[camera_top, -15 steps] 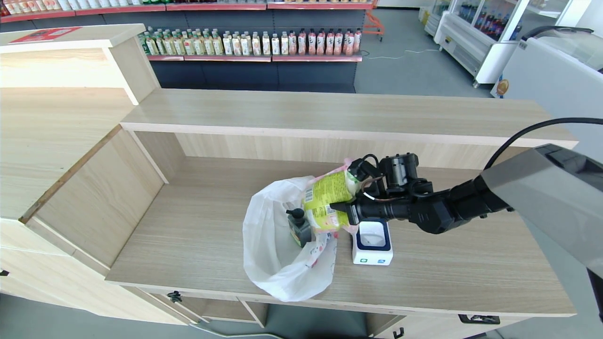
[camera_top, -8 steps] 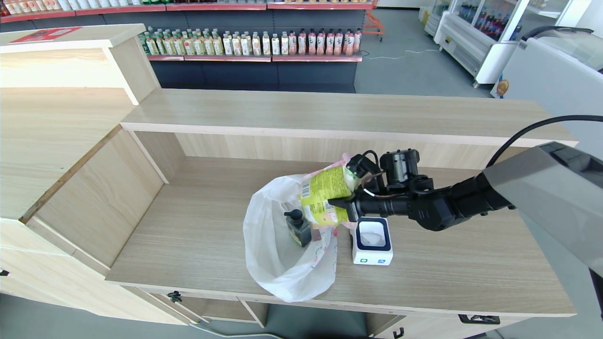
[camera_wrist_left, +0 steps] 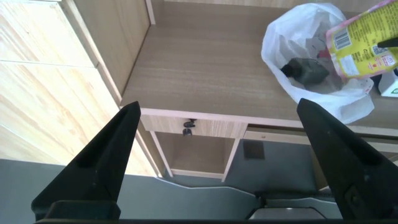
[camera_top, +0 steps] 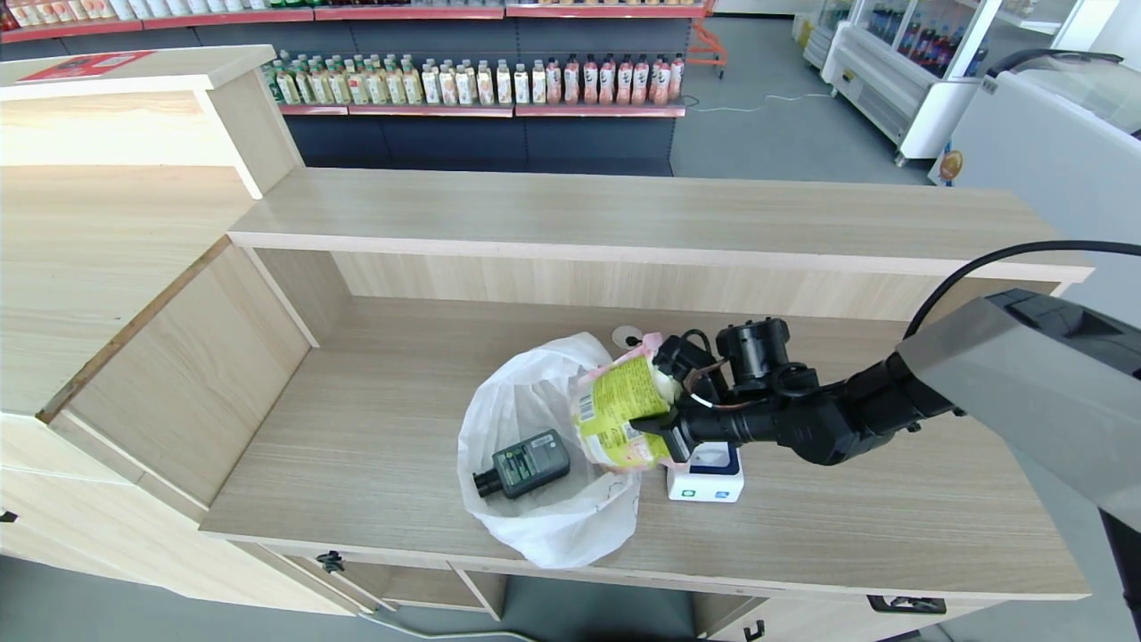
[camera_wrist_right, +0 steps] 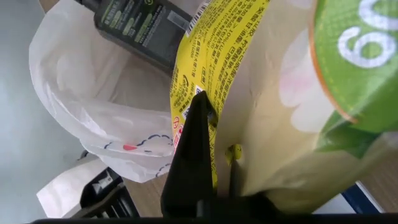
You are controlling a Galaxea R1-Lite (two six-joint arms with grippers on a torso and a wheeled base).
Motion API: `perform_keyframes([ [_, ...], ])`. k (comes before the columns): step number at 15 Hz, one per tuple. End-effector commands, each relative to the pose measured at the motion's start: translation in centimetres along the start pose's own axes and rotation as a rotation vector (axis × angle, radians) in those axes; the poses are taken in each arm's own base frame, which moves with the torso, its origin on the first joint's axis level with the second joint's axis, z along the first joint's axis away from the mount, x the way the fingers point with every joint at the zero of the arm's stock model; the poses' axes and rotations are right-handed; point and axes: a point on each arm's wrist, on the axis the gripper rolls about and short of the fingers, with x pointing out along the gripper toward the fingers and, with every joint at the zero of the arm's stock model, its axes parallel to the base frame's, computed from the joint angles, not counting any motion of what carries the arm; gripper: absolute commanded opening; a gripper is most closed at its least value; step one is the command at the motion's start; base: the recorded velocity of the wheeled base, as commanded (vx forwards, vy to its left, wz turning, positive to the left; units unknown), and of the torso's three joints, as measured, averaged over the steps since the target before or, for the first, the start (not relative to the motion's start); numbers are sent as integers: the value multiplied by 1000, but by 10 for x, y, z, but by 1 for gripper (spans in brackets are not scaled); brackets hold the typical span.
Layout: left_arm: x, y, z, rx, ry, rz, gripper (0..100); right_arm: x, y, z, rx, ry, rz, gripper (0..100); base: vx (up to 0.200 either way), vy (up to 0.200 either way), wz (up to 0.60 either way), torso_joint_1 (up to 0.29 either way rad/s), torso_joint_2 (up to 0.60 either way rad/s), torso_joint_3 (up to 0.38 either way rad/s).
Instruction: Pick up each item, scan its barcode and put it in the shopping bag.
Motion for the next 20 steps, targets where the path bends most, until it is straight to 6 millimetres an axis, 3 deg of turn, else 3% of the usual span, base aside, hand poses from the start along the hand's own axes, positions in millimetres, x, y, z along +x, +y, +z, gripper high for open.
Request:
perform_keyframes([
  [1, 0, 0, 0, 0, 0, 0, 100, 1, -1, -1, 1, 1, -2, 0, 0, 0, 0, 0, 0, 0],
  [7, 0, 0, 0, 0, 0, 0, 100, 4, 2, 1, -1, -5, 16, 0, 0, 0, 0, 0, 0, 0],
  [8, 0, 0, 0, 0, 0, 0, 100, 6, 5, 3, -2, -9, 23, 100, 0, 0, 0, 0, 0, 0],
  [11, 0, 0, 0, 0, 0, 0, 100, 13, 11, 12, -12, -23, 40, 100, 0, 0, 0, 0, 0, 0],
  [15, 0, 0, 0, 0, 0, 0, 100, 18, 10, 55, 73, -146, 38, 100, 0, 0, 0, 0, 0, 0],
  [20, 0, 0, 0, 0, 0, 0, 100, -10, 11, 85, 158, -218, 28, 100, 0, 0, 0, 0, 0, 0],
])
